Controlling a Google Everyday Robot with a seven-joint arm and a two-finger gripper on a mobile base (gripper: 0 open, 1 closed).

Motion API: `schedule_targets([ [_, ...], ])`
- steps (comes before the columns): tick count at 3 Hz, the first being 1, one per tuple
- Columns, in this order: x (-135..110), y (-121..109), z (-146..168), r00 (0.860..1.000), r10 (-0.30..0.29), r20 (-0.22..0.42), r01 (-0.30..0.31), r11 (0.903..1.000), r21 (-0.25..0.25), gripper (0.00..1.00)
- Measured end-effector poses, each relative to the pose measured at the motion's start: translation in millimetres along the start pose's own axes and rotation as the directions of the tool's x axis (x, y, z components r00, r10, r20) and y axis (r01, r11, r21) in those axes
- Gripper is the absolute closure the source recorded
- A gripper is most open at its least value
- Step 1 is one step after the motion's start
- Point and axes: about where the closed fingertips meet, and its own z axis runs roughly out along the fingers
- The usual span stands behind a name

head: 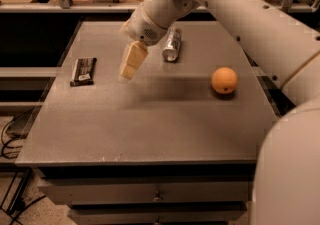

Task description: Pick rxbar chocolate

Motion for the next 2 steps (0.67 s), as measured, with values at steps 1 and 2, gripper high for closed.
schedule_targets([
  [1, -21.2, -10.8, 36.0, 0.999, -0.006, 0.048, 0.009, 0.9986, -0.052, 0.00],
  [2, -21.2, -10.8, 36.1, 0.999, -0.006, 0.048, 0.009, 0.9986, -0.053, 0.00],
])
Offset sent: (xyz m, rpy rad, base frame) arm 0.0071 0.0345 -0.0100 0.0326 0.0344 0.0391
